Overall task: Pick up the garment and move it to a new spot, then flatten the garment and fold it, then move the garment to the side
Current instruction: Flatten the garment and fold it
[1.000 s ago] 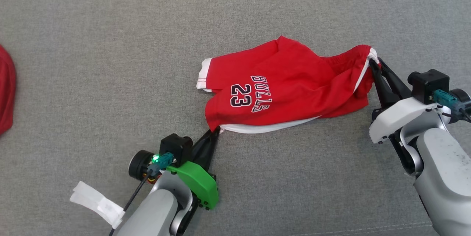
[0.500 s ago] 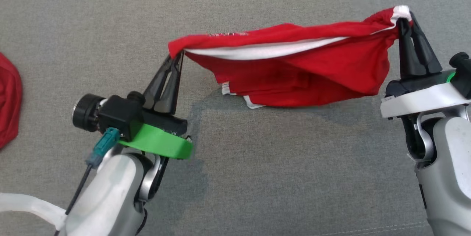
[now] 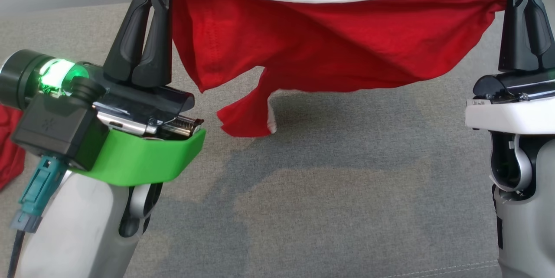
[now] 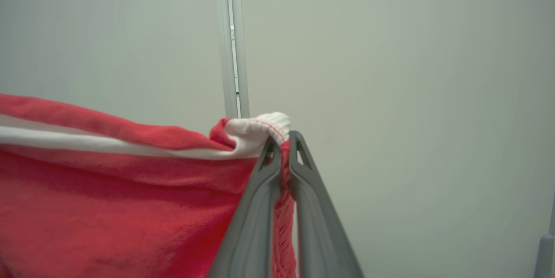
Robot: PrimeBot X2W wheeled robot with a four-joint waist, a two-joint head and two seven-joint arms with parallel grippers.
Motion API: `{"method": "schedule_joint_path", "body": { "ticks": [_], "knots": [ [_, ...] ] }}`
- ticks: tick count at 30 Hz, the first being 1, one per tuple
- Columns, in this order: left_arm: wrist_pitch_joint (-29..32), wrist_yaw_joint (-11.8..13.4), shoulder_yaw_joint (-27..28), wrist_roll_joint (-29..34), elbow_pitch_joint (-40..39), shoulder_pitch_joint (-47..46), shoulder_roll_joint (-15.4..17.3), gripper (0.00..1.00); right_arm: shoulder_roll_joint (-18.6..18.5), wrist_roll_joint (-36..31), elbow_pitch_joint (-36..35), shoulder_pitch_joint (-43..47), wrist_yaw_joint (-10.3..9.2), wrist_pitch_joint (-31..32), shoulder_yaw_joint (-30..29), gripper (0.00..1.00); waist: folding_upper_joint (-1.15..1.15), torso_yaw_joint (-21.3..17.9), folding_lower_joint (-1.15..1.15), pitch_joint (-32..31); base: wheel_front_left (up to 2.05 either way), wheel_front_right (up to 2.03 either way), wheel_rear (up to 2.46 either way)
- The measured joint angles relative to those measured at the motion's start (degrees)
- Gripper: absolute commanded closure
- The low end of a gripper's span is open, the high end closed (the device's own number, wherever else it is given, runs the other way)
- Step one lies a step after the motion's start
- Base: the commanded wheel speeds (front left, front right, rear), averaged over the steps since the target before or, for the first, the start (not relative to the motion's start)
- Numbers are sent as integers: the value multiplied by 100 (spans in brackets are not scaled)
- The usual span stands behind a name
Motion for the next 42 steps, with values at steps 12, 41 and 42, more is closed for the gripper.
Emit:
{"method": "schedule_joint_path", "body": {
  "ticks": [12,41,42],
  "knots": [
    [193,56,8,-30,-185,-44,59,100,101,237,15,76,1,225,-80,100,0,-53,0,72,0,0,0],
    [-883,-1421,435,-435,5512,-4847,-991,100,119,672,5235,-5375,-1,-940,467,100,0,136,0,1257,0,0,0],
    [-883,-1432,530,-455,5594,-4847,-1022,100,147,733,5409,-5437,-1,-949,458,100,0,138,0,1279,0,0,0]
  ]
}}
